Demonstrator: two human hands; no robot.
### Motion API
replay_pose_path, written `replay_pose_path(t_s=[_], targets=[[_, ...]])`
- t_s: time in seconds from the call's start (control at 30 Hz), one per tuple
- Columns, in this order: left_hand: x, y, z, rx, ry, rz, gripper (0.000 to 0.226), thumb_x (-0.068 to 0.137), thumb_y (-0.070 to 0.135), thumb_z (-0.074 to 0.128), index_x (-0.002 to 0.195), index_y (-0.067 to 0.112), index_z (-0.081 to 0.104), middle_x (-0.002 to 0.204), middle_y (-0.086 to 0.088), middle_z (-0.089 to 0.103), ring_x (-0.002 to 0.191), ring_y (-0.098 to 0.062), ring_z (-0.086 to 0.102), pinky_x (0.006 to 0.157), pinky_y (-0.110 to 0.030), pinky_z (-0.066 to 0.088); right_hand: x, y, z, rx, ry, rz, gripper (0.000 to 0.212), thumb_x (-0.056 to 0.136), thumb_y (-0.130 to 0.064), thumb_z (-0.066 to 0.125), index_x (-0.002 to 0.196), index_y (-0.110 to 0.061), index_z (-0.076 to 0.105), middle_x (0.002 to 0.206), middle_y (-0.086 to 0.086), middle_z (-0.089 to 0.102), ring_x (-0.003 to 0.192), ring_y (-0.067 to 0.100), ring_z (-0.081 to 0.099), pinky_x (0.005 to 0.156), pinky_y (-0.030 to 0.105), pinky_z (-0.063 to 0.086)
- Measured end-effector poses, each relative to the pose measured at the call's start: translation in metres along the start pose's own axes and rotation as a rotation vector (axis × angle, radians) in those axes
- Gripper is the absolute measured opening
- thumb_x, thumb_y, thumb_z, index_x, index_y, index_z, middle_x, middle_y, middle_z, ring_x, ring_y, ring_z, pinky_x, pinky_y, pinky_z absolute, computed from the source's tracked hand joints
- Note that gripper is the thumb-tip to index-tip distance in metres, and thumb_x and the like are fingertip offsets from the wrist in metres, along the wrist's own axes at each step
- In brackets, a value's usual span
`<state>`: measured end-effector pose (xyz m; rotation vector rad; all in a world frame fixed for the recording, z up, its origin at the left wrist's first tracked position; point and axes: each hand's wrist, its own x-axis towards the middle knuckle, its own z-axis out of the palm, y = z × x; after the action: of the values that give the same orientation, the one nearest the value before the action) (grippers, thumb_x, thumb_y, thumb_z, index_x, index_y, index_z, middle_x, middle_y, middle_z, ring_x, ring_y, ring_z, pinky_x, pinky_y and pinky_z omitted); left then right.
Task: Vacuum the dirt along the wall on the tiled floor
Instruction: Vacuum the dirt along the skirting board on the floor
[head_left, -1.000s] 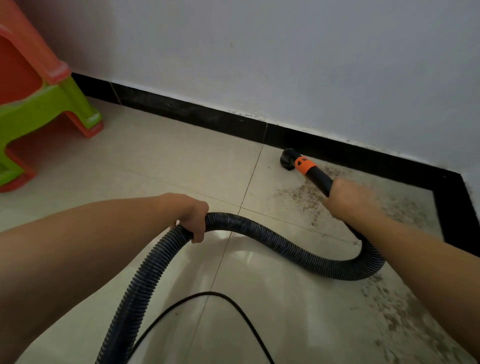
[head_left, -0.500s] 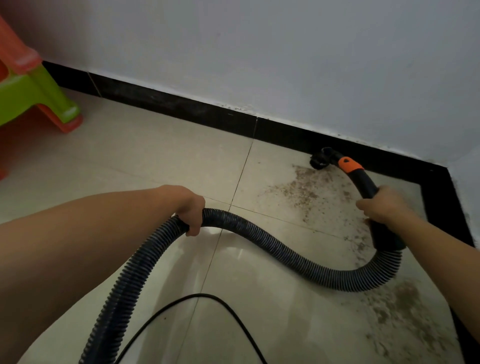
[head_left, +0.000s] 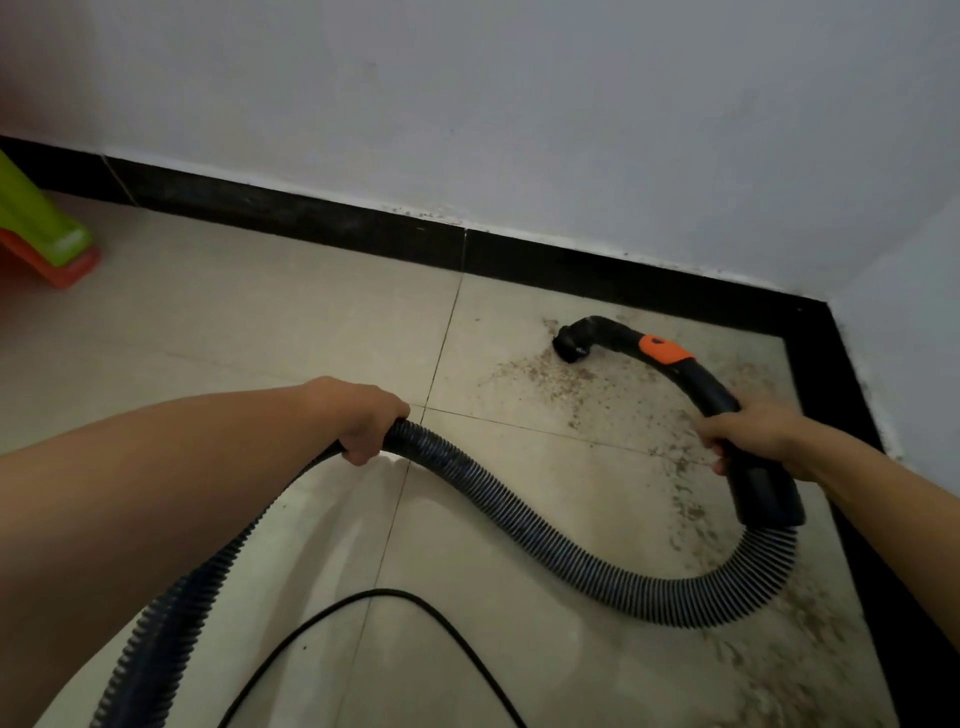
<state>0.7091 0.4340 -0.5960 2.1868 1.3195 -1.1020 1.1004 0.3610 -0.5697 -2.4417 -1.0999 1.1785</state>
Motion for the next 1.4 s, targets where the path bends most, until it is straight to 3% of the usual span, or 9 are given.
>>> replay_pose_path(t_s=[0.3, 0.47, 0.63, 0.87, 1.0, 1.1, 1.17, 1.3, 1.4], targets=[[0.004, 0.025, -0.012, 0.075, 0.033, 0.047, 0.054, 0.073, 0.005, 0.070, 0.121, 0.021, 0.050, 0.105, 0.000, 0.056, 0.094, -0.021, 0.056, 0.074, -0.033, 0.046, -0.011, 0.013, 0.008, -0.006, 0.017, -0.016, 0.020, 0.082, 0.001, 0.066, 0.099, -0.003, 0.056, 0.065, 0.015, 0.061, 0.048, 0.025, 0.061, 0.048, 0.031, 0.053], [-0.011, 0.001, -0.012, 0.032, 0.082, -0.039, 0.049, 0.075, 0.006, 0.066, 0.119, 0.022, 0.050, 0.102, 0.000, 0.056, 0.092, -0.020, 0.056, 0.075, -0.033, 0.048, 0.001, -0.011, 0.022, 0.058, 0.073, -0.011, 0.022, 0.083, 0.000, 0.067, 0.100, -0.002, 0.052, 0.076, 0.017, 0.063, 0.059, 0.028, 0.063, 0.069, 0.046, 0.060], [-0.027, -0.035, 0.004, 0.011, 0.053, -0.146, 0.048, 0.072, 0.006, 0.069, 0.114, 0.021, 0.050, 0.104, -0.001, 0.058, 0.093, -0.021, 0.058, 0.078, -0.034, 0.050, 0.006, -0.044, 0.040, 0.108, 0.058, -0.015, 0.027, 0.085, 0.003, 0.065, 0.108, -0.001, 0.051, 0.079, 0.017, 0.059, 0.061, 0.027, 0.060, 0.048, 0.033, 0.052], [-0.026, -0.036, 0.013, 0.007, -0.009, -0.111, 0.050, 0.071, 0.005, 0.073, 0.113, 0.022, 0.050, 0.106, -0.001, 0.057, 0.097, -0.023, 0.058, 0.078, -0.036, 0.048, 0.008, -0.033, 0.040, 0.041, 0.037, -0.016, 0.027, 0.081, 0.003, 0.066, 0.105, 0.001, 0.054, 0.075, 0.019, 0.062, 0.057, 0.029, 0.063, 0.052, 0.034, 0.056], [-0.015, -0.013, 0.005, 0.022, -0.002, -0.028, 0.054, 0.072, 0.006, 0.073, 0.118, 0.021, 0.051, 0.107, -0.001, 0.056, 0.100, -0.023, 0.059, 0.078, -0.036, 0.048, -0.003, -0.003, 0.018, -0.024, 0.057, 0.003, 0.025, 0.081, 0.004, 0.067, 0.103, 0.008, 0.057, 0.064, 0.018, 0.061, 0.045, 0.026, 0.062, 0.043, 0.028, 0.052], [-0.006, 0.006, 0.007, 0.097, -0.026, 0.031, 0.054, 0.071, 0.007, 0.075, 0.117, 0.023, 0.053, 0.103, 0.001, 0.057, 0.098, -0.022, 0.059, 0.082, -0.039, 0.051, -0.022, 0.009, 0.006, -0.100, -0.039, -0.016, 0.014, 0.081, 0.005, 0.067, 0.089, 0.004, 0.056, 0.058, 0.015, 0.060, 0.047, 0.029, 0.063, 0.047, 0.031, 0.054], [-0.003, 0.020, 0.010, 0.138, -0.036, 0.065, 0.053, 0.071, 0.008, 0.075, 0.117, 0.022, 0.053, 0.103, 0.002, 0.056, 0.094, -0.021, 0.056, 0.076, -0.038, 0.048, -0.031, 0.015, 0.007, -0.149, -0.082, -0.034, 0.012, 0.080, 0.006, 0.066, 0.083, 0.002, 0.055, 0.057, 0.015, 0.059, 0.048, 0.030, 0.063, 0.048, 0.031, 0.053], [0.001, 0.027, 0.006, 0.157, -0.021, 0.059, 0.055, 0.070, 0.008, 0.076, 0.118, 0.020, 0.052, 0.110, -0.002, 0.059, 0.095, -0.021, 0.057, 0.075, -0.037, 0.047, -0.028, 0.023, 0.017, -0.159, 0.084, -0.060, 0.015, 0.079, 0.001, 0.068, 0.088, 0.003, 0.057, 0.060, 0.017, 0.064, 0.046, 0.029, 0.066, 0.047, 0.031, 0.053], [-0.001, 0.016, 0.003, 0.152, -0.030, 0.040, 0.056, 0.070, 0.007, 0.077, 0.118, 0.019, 0.051, 0.106, -0.002, 0.057, 0.098, -0.023, 0.058, 0.082, -0.038, 0.050, -0.025, 0.015, 0.027, -0.151, 0.062, -0.082, 0.017, 0.079, -0.001, 0.069, 0.092, 0.002, 0.058, 0.066, 0.020, 0.067, 0.050, 0.030, 0.068, 0.052, 0.037, 0.057]])
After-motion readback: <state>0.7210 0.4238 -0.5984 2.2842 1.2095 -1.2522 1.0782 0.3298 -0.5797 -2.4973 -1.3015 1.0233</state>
